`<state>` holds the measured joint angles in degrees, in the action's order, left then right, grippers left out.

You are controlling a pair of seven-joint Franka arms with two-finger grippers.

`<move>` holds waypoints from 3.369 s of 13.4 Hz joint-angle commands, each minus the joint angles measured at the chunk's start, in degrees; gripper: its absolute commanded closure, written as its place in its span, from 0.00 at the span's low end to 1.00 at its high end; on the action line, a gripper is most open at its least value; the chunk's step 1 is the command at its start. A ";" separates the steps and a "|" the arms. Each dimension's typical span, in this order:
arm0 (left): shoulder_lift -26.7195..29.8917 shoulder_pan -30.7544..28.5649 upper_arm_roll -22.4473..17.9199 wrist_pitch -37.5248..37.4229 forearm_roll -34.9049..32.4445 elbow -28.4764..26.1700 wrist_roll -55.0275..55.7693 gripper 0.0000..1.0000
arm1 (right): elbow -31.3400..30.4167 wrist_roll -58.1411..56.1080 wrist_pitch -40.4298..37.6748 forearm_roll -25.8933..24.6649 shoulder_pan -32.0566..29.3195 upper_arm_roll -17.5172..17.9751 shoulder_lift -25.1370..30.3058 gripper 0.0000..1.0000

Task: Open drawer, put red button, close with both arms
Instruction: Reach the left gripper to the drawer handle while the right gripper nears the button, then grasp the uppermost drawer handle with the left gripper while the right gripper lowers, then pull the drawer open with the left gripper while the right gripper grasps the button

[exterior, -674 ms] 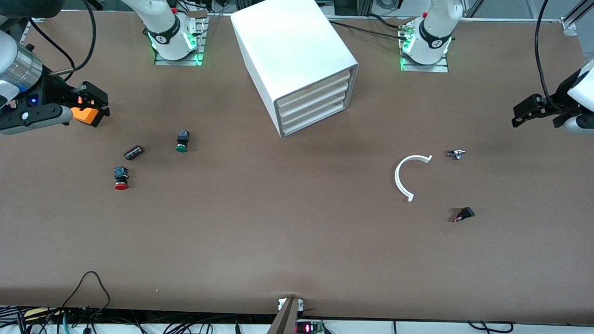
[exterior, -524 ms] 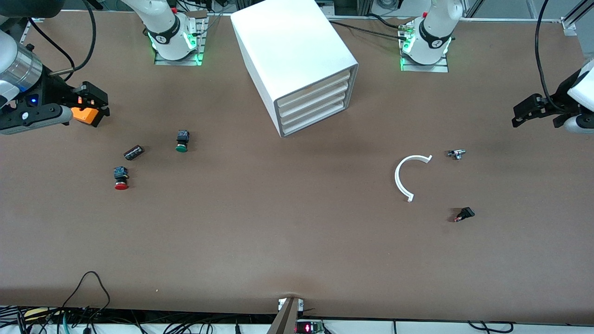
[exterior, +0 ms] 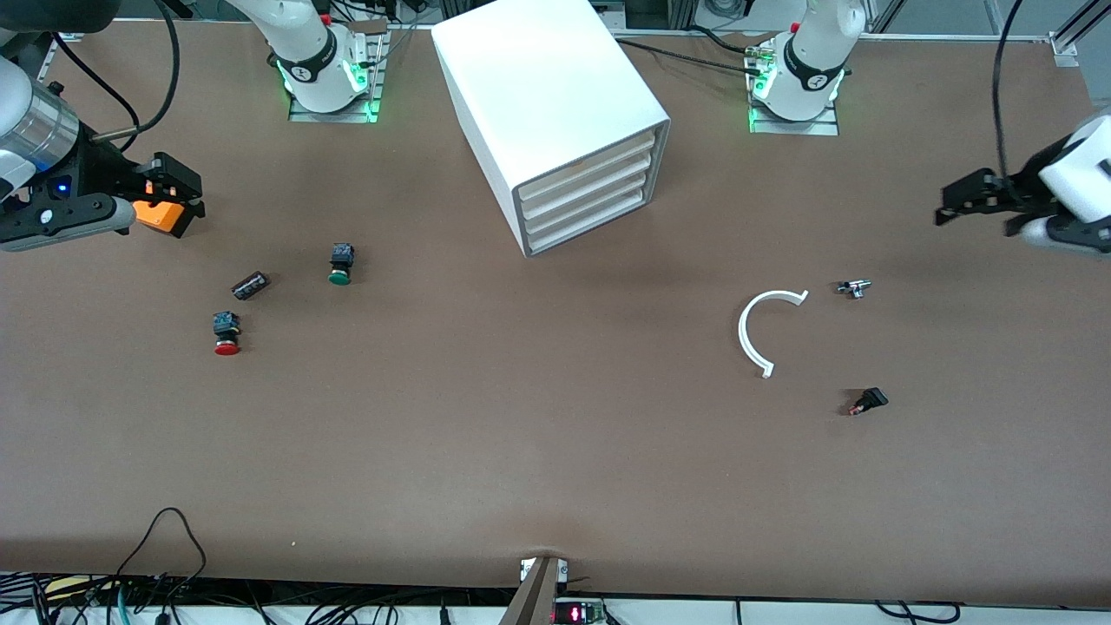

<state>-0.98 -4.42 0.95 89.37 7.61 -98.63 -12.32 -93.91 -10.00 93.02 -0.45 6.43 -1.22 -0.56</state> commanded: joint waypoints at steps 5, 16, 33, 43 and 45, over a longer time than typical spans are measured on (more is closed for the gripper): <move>-9.12 0.55 5.01 -6.13 15.22 -0.16 -3.86 0.00 | 1.45 -0.63 4.08 3.00 0.33 0.70 -2.86 0.00; -26.44 0.73 20.92 2.63 33.42 -4.54 -15.19 0.04 | 1.53 -3.09 4.63 1.85 -0.72 0.17 -13.06 0.00; -39.71 3.98 28.41 13.45 58.65 -15.71 -42.95 0.37 | -20.00 -21.61 31.59 -0.17 -0.63 -8.95 -14.81 0.00; -40.16 5.83 28.32 14.34 61.74 -16.07 -44.73 0.86 | -20.00 -26.11 47.86 0.27 -2.65 -10.90 -27.21 0.00; -40.16 5.83 28.32 14.34 61.74 -15.89 -44.46 0.87 | -20.09 -28.75 48.04 0.71 -4.41 -10.90 -27.83 0.00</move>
<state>-41.38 1.06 29.20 103.20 67.41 -114.05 -55.64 -113.99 -35.50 140.33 -0.29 3.96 -12.31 -28.16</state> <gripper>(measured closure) 0.863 0.000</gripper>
